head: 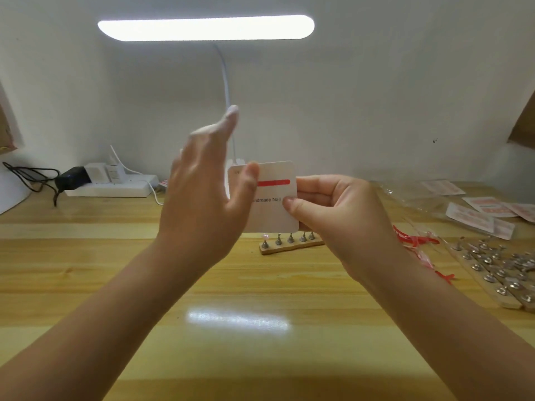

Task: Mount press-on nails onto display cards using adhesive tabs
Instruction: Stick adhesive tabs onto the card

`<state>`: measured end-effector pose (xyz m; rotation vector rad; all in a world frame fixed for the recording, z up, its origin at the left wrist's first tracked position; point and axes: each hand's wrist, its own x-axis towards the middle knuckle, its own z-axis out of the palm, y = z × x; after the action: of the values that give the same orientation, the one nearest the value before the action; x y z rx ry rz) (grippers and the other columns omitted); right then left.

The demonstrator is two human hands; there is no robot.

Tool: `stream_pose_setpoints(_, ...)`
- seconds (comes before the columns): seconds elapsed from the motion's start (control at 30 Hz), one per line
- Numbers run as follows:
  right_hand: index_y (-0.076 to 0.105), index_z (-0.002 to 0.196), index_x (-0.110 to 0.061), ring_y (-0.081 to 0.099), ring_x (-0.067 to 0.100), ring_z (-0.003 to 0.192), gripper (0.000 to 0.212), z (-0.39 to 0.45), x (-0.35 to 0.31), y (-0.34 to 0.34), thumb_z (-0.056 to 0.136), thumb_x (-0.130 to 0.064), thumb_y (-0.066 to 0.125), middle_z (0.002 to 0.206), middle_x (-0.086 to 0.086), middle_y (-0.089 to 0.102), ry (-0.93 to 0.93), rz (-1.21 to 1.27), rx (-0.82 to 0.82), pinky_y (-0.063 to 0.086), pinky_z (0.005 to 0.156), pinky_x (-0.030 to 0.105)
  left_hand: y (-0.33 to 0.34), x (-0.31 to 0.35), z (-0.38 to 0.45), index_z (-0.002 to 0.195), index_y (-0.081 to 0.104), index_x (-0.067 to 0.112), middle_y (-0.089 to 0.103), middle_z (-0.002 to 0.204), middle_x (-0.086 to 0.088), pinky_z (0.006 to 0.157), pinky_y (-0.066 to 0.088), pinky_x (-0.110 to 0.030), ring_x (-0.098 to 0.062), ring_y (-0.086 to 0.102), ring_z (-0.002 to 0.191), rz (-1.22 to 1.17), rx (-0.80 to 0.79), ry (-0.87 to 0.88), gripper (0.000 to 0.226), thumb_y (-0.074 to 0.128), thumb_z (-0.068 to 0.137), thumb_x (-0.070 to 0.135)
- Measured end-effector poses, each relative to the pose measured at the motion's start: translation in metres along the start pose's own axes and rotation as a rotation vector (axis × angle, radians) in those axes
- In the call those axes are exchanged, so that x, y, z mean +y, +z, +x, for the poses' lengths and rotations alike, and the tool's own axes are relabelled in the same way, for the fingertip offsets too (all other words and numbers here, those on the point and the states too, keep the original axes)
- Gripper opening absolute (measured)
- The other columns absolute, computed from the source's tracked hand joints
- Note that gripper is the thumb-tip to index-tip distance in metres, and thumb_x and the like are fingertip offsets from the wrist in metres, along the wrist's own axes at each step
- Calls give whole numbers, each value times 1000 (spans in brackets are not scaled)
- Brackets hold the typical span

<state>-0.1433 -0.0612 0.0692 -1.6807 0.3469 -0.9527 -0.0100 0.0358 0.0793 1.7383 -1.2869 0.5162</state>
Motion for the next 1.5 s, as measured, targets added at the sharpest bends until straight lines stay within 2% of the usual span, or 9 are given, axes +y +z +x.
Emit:
stream_pose_setpoints(0.1,75,94,-20,73,6,78,20,-3,-3,2,85,-3,70,80,-8,76,-64,-32,-26,52,62,13,0,5,-1,133,56,23,59,126,3,95,47,-32,-14,54,114,-86,-26,98,47,57,88,36)
stream_pose_setpoints(0.2,76,93,-20,73,5,78,23,-5,-5,3,85,0,68,80,-8,76,-88,-36,-45,52,64,11,0,6,-2,122,66,22,65,108,9,83,48,-16,-5,59,94,-139,-23,108,40,63,84,33)
stream_pose_setpoints(0.47,76,94,-23,73,5,80,30,-5,-6,3,86,3,65,82,-9,76,-110,-81,-74,52,66,13,3,3,-3,120,67,19,59,106,17,84,44,-6,2,57,101,-155,-43,124,36,68,85,27)
stream_pose_setpoints(0.73,76,97,-20,73,7,81,29,-5,-6,2,86,4,64,84,-6,76,-76,-68,-89,54,68,16,8,2,-5,121,67,18,60,109,15,85,49,-17,-2,59,102,-154,-19,130,36,61,86,28)
stream_pose_setpoints(0.9,76,90,-23,72,6,70,32,-4,-9,-1,85,6,64,78,-4,76,5,7,-106,51,54,14,10,1,-7,122,66,22,68,104,11,77,52,-29,-6,66,90,-184,-40,90,35,58,89,31)
stream_pose_setpoints(1.1,75,87,-24,74,19,78,32,-2,-7,-1,85,6,63,83,-2,77,86,-6,-85,59,74,44,12,-3,-7,122,64,26,66,104,16,77,53,-20,0,65,93,-282,-54,-24,29,59,94,28)
stream_pose_setpoints(1.23,74,83,-26,74,13,71,32,-2,-9,-4,84,4,65,77,-3,76,61,-14,-60,59,57,27,14,-1,-7,99,65,26,67,113,6,79,54,-24,-8,64,100,-309,-48,-15,9,65,89,25)
stream_pose_setpoints(1.4,76,93,-24,74,14,75,30,-3,-9,-3,85,3,64,81,-2,77,26,-86,-72,61,70,39,15,2,-10,86,67,23,63,112,3,75,46,-11,-10,59,99,-298,-48,44,6,69,86,18)
stream_pose_setpoints(1.5,76,94,-22,74,11,75,30,-4,-9,-3,85,4,64,81,-3,77,15,-74,-87,60,62,27,16,1,-10,87,69,19,64,109,0,75,44,-8,-13,60,98,-299,-12,45,4,69,86,16)
